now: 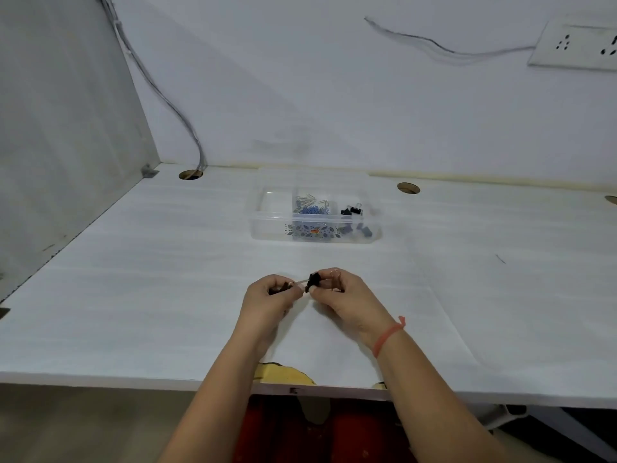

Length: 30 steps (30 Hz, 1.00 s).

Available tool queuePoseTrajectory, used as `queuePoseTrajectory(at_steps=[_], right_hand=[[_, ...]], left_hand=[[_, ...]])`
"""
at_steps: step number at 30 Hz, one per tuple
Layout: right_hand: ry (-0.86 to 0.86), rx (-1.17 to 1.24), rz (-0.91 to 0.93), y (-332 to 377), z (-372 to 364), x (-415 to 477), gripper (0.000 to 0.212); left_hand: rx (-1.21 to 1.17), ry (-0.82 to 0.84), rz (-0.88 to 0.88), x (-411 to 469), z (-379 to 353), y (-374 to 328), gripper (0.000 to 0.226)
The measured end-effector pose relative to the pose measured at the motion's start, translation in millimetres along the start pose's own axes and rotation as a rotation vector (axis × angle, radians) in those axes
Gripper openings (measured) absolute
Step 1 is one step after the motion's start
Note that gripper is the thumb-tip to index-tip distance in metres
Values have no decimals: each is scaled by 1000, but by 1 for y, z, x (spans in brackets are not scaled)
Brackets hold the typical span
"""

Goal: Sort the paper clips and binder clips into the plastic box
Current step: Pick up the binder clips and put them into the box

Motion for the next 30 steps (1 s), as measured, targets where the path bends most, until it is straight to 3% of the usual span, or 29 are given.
queuePoseTrajectory(at_steps=[4, 8, 10, 13, 17, 20, 22, 25, 28, 30], right_hand=[[-123, 9, 60, 8, 18, -1, 8], [-120, 440, -62, -3, 27, 0, 17], [-85, 644, -89, -5, 29, 1, 15], [-51, 827, -123, -9, 30, 3, 20], [-175, 1021, -211, -17, 39, 7, 39], [-273, 1013, -275, -25, 44, 10, 32], [-302, 976, -314, -29, 44, 10, 30], [-318, 896, -339, -33, 50, 9, 30], [-273, 640, -368, -32, 55, 8, 34], [-217, 558, -394, -29, 52, 7, 44]], left_hand=[[-103, 70, 102, 0, -8, 7, 7], [-569, 47, 371, -2, -8, 24, 15], [-621, 42, 395, 1, -9, 23, 17], [-334, 53, 275, 10, -14, 9, 17], [125, -3, 52, 31, -25, -11, 14], [748, -105, -68, 42, -41, -21, 45], [1003, -130, -104, 45, -54, -22, 56], [1150, -98, -164, 49, -75, -24, 42], [1263, -69, -208, 47, -83, -25, 29], [1091, -49, -120, 46, -76, -21, 26]])
Point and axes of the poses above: each hand's wrist, its own x-axis towards the middle knuckle, its own z-axis out of the back of the hand, y = z × x, the point moved 10 cm from there along x, towards the middle knuckle, and after that the axes turned 2 degrees about z, right-handed, at the moved point
